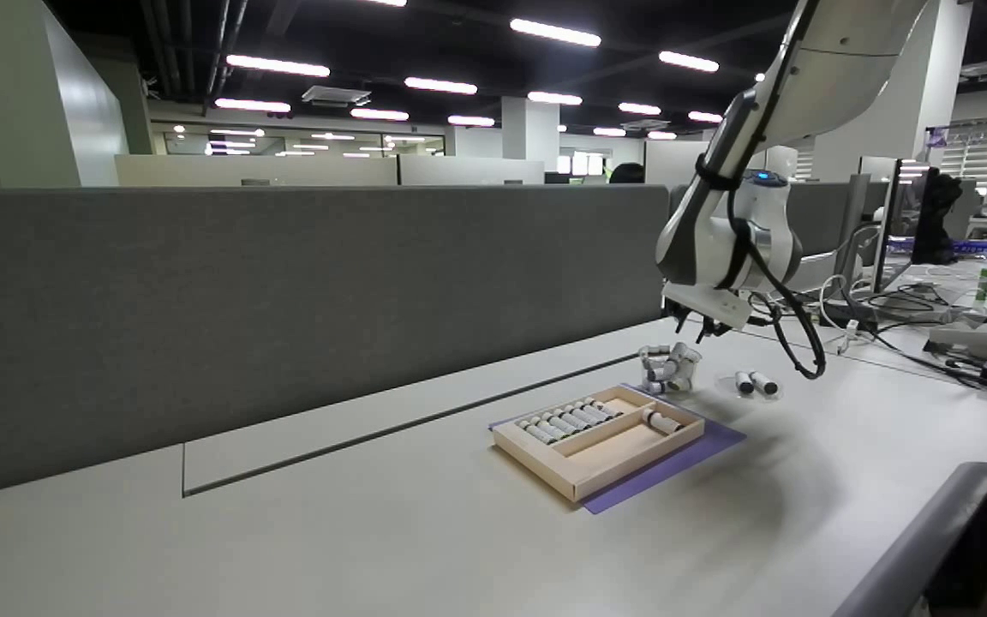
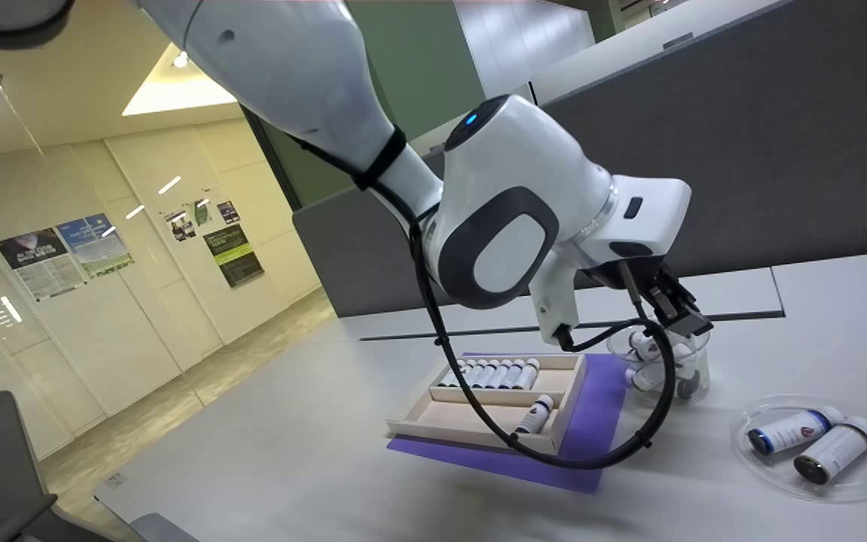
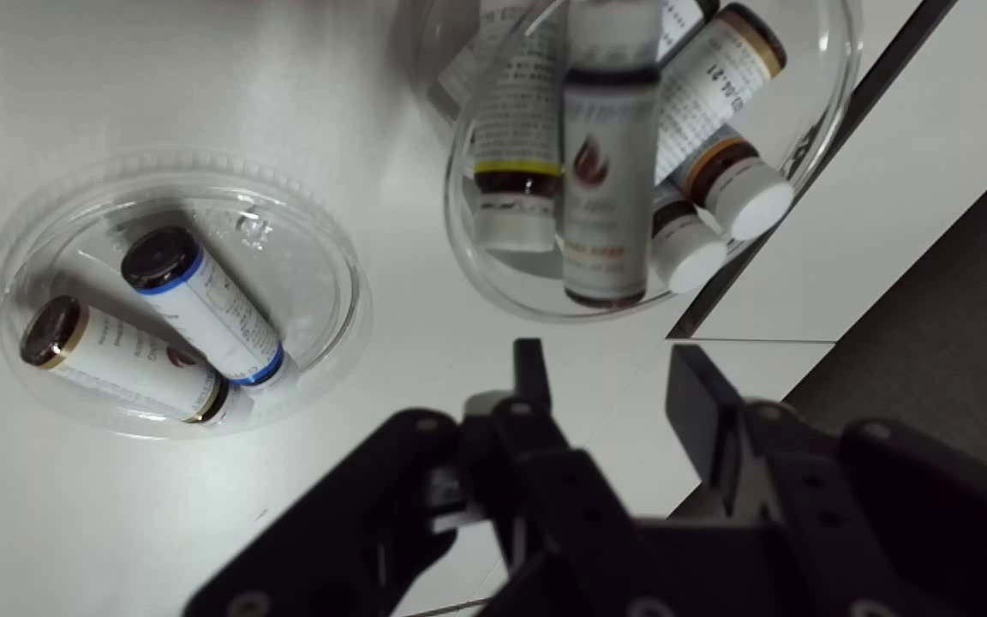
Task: Pick up the bottle from the table and place it inside the clear bowl on the right
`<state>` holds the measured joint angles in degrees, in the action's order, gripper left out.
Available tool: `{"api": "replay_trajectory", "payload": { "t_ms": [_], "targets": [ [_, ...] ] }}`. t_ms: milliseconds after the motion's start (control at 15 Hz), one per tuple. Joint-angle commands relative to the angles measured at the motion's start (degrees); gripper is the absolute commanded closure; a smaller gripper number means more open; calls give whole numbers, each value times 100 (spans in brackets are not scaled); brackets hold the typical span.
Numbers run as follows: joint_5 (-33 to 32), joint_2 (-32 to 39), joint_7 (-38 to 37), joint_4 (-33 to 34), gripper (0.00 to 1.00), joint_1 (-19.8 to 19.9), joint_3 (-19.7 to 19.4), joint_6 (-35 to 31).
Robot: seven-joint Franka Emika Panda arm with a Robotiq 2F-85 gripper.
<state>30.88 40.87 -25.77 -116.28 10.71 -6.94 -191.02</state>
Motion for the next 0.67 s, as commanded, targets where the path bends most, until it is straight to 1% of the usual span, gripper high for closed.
{"api": "replay_trajectory", "payload": {
  "t_ms": [0, 133, 267, 400, 533, 600],
  "targets": [
    [89, 94, -121, 109, 31, -137, -135, -24],
    [132, -36, -115, 3, 15, -189, -198, 7],
    [92, -325, -40, -151, 2, -54, -87, 155],
    [24, -751, 27, -378, 0, 131, 84, 327],
    [-173, -1236, 254, -611, 0, 328, 210, 912],
    [-67, -579, 47, -187, 0, 57, 0, 445]
  ]
}}
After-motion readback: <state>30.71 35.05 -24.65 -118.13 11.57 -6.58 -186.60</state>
